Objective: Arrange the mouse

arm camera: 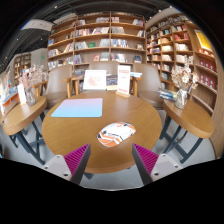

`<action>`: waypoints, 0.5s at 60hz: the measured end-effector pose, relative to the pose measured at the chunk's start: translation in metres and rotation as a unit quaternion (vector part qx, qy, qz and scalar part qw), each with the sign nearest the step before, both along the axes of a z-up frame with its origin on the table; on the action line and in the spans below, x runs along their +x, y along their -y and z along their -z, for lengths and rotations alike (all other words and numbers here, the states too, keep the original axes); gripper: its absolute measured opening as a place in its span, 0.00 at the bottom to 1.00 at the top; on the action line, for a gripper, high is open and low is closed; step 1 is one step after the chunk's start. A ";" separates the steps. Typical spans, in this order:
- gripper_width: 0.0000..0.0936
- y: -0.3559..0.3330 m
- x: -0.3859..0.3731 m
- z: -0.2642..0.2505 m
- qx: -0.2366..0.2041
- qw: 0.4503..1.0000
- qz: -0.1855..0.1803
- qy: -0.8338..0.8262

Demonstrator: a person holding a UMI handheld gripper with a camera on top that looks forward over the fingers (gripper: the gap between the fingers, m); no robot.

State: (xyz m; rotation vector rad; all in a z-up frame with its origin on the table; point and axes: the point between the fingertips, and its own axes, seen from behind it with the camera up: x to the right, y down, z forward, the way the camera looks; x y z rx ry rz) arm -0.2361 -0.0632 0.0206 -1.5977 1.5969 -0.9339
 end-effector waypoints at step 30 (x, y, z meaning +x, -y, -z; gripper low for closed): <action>0.92 -0.003 0.064 0.032 0.013 0.999 0.009 -0.036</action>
